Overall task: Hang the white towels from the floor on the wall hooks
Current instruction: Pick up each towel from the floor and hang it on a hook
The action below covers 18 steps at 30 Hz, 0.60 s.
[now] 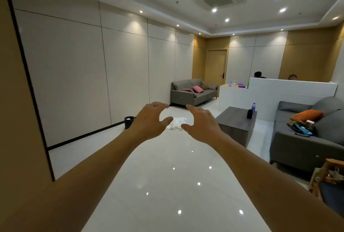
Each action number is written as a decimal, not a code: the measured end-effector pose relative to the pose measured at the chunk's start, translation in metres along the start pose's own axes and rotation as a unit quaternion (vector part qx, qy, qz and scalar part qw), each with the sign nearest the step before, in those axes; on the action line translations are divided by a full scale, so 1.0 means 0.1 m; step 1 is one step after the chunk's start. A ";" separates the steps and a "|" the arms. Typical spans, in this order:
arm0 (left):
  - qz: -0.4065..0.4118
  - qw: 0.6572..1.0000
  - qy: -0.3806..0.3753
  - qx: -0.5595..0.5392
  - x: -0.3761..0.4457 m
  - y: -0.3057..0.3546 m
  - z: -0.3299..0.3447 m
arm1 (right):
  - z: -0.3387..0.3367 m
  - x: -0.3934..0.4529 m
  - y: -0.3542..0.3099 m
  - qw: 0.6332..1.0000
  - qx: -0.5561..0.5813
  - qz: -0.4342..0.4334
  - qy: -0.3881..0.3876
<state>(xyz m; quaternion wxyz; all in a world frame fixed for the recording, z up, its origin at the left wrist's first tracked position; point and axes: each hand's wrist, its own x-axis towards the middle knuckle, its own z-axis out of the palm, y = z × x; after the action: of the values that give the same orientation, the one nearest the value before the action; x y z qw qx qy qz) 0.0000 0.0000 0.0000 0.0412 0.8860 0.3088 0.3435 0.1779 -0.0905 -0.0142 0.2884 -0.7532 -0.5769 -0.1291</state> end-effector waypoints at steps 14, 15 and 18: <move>0.000 1.000 -0.004 0.007 2.09 -0.37 1.11 | 0.62 1.97 1.36 1.000 0.007 0.016 -0.023; -0.002 1.000 -0.006 0.007 2.21 -0.43 1.18 | 0.69 2.09 1.43 1.000 0.008 0.017 -0.025; -0.010 1.000 -0.018 0.010 2.53 -0.64 1.40 | 0.92 2.46 1.58 0.999 0.007 0.022 -0.039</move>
<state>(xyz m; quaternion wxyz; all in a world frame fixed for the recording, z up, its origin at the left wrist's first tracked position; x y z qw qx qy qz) 0.2006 0.2166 0.0226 0.0416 0.8891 0.3202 0.3244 0.3883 0.1319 -0.0035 0.2737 -0.7682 -0.5718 -0.0895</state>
